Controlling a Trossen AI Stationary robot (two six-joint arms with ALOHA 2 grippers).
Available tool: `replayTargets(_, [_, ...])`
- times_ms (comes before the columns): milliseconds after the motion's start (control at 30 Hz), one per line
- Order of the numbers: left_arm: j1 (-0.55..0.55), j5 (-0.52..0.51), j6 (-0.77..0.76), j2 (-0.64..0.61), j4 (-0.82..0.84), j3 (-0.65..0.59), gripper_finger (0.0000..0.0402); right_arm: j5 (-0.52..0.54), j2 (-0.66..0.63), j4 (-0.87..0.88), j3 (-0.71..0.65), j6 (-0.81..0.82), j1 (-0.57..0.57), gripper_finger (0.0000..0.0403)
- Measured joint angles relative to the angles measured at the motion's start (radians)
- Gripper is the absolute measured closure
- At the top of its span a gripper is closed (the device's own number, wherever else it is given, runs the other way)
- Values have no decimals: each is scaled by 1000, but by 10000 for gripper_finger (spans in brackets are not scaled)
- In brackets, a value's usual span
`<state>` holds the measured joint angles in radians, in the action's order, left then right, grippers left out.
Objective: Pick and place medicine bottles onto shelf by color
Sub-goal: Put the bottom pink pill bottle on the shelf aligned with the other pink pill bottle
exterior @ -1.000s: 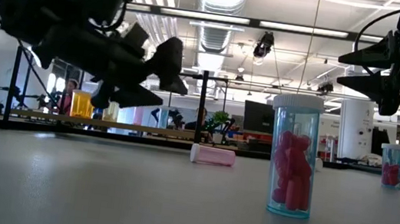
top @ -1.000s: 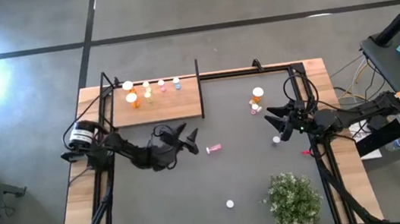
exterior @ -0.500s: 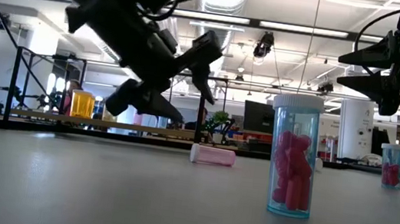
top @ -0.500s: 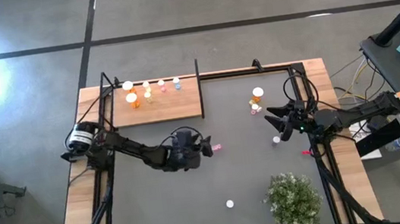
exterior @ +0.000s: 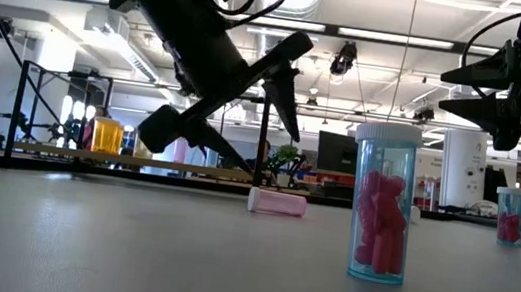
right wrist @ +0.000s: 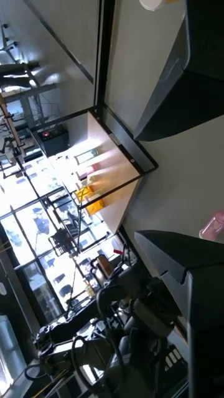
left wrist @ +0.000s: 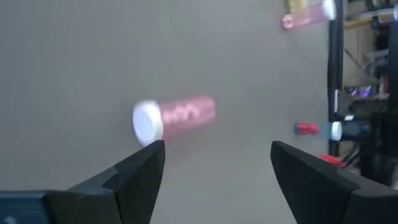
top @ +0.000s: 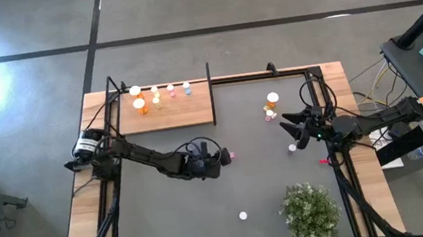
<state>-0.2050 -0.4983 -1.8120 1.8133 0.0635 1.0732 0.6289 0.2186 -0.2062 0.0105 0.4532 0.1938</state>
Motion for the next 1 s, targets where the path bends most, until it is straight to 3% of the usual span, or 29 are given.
replayTargets(133, [0, 73, -174, 0, -1, 1, 125, 0, 0, 0, 0, 0, 0, 165])
replayTargets(233, [0, 75, -117, 0, -1, 1, 125, 0, 0, 0, 0, 0, 0, 165])
replayTargets(467, [2, 41, 217, -7, -5, 10, 125, 0, 0, 0, 0, 0, 0, 165])
replayTargets(733, [2, 18, 822, -7, -5, 13, 125, 0, 0, 0, 0, 0, 0, 165])
replayTargets(1000, [8, 29, 1224, -2, -35, 12, 125, 0, 0, 0, 0, 0, 0, 165])
